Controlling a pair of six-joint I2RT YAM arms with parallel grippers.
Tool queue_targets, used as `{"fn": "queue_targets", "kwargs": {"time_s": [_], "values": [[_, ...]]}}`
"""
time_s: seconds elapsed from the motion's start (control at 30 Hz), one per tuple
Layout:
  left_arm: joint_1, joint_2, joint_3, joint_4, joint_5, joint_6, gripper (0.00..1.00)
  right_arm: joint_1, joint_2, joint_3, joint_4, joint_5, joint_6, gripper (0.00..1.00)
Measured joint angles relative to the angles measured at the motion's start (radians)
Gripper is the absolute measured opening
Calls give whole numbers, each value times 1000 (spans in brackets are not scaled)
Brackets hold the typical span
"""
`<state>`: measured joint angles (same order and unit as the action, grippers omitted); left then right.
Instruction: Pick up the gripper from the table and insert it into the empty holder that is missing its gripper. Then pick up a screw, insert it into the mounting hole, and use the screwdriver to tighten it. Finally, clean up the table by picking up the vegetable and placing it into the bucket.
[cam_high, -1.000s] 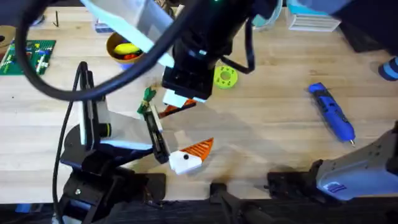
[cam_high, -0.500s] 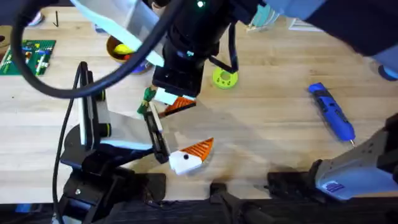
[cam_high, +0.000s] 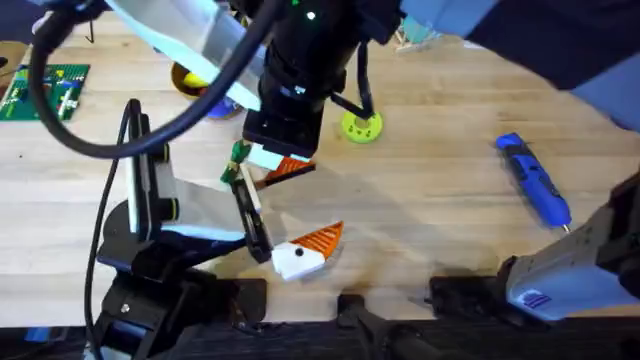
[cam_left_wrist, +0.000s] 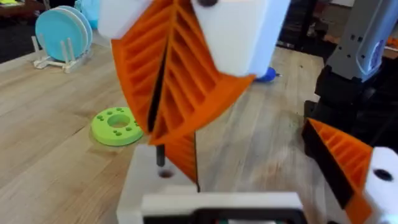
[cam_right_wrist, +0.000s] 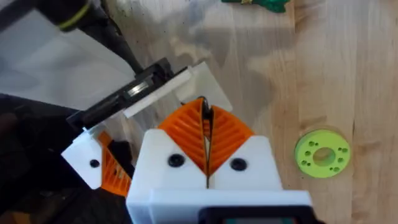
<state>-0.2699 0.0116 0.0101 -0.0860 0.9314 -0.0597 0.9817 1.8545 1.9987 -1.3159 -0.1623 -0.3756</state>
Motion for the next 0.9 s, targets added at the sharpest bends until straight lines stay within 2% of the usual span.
{"fn": "queue_targets", "kwargs": {"time_s": [0.9], "values": [[0,0,0,0,0,0,992,0,0,-18,0,-1,0,6]]}}
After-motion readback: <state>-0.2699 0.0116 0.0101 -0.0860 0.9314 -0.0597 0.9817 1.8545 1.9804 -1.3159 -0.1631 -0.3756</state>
